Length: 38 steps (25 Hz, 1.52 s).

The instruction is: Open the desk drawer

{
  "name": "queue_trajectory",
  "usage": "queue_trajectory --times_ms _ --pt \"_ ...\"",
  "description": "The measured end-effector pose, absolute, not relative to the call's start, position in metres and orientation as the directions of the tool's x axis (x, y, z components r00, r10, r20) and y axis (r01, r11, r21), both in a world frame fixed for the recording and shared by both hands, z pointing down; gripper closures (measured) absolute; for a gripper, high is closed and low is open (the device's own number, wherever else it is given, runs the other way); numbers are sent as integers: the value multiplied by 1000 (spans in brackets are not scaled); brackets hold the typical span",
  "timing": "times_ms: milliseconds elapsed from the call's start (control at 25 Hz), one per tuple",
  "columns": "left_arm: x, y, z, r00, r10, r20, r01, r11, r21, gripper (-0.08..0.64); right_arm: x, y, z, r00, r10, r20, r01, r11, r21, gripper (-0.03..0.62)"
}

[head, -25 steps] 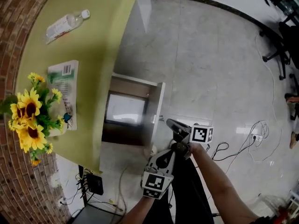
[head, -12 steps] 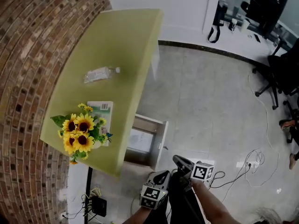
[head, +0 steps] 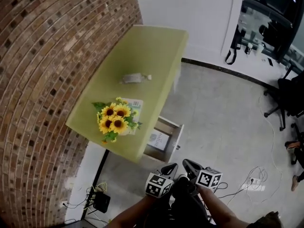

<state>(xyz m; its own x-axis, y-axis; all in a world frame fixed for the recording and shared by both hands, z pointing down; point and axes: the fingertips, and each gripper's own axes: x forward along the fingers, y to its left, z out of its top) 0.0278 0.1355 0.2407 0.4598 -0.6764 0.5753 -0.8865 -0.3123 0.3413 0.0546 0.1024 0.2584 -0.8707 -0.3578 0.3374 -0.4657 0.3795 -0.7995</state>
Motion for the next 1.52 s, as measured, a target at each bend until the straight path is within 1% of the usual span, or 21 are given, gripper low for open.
queue_trajectory --times_ms 200,440,640,720,880,1160,1520 --pt "-1 126 197 411 -763 498 -907 -288 307 551 47 101 213 -837 -426 343 -533 499 -683 568" --pt "-29 121 159 358 -838 411 -923 -250 293 551 43 96 163 -829 -484 280 -541 567 -621 568" --pt "-56 130 149 284 -873 396 -943 -180 280 551 28 100 143 -856 -449 257 -505 614 -606 572" --pt "-70 129 147 249 -888 387 -952 -151 265 551 23 96 137 -854 -450 260 -510 633 -582 575" --pt "-88 135 145 195 -905 377 -958 -94 270 551 22 87 130 -828 -490 271 -554 648 -523 578" --pt "-98 145 143 159 -914 373 -963 -60 263 551 34 80 124 -796 -547 260 -595 631 -497 580" --pt "-99 152 149 162 -906 391 -965 -63 253 551 38 82 109 -780 -586 220 -606 619 -500 580"
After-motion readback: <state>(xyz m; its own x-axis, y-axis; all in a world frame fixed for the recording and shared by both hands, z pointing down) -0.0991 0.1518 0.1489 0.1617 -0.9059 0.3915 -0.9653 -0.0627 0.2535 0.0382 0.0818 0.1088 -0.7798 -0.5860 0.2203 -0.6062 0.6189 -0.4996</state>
